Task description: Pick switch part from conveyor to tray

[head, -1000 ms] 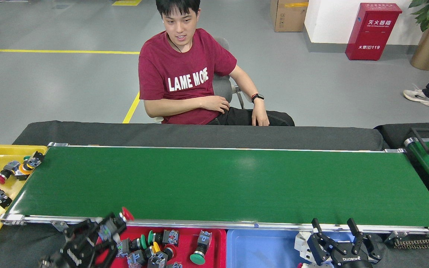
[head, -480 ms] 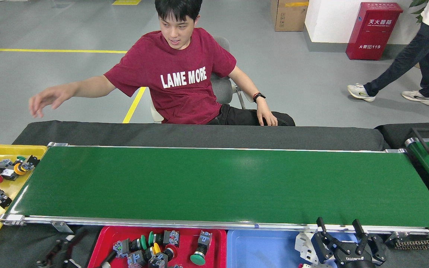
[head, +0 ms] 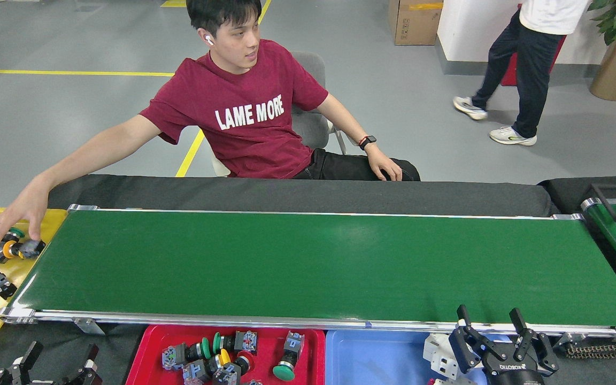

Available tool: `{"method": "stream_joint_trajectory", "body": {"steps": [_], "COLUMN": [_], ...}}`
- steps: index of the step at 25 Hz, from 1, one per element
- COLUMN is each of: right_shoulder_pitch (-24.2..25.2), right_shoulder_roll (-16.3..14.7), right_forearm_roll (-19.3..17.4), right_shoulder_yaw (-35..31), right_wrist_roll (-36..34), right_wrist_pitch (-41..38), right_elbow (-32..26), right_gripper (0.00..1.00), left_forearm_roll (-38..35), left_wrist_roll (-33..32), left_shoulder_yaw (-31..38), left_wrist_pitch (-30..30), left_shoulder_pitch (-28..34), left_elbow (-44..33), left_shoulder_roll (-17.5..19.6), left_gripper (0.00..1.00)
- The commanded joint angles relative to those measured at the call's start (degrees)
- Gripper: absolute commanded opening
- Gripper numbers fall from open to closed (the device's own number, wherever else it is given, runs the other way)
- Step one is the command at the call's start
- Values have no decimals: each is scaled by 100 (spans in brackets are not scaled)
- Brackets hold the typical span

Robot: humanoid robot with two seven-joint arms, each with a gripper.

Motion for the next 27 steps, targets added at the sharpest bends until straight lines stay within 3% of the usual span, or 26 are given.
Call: {"method": "stream_joint_trajectory", "body": {"steps": [1,19,27], "right_shoulder_pitch": [-48,-39,216], "right_shoulder_roll": [4,4,-75], "right_forearm_roll": [-15,-6,3], "right_shoulder_yaw": [-16,-7,-7], "right_wrist_roll": [-50,-50,-129], "right_wrist_pitch": [-30,-39,-57], "right_elbow": [-91,-144,-152], "right_gripper": [98,98,98], "left_forearm_roll": [-11,-64,-64], "left_wrist_roll": [-8,-17,-26], "left_shoulder_yaw": [1,-148,-148], "left_wrist_pitch": [23,5,14], "left_shoulder_pitch": [-93,-260,-268], "left_elbow": [-77,-69,-60], "left_shoulder_roll": [20,64,64], "left_gripper": [100,99,99]}}
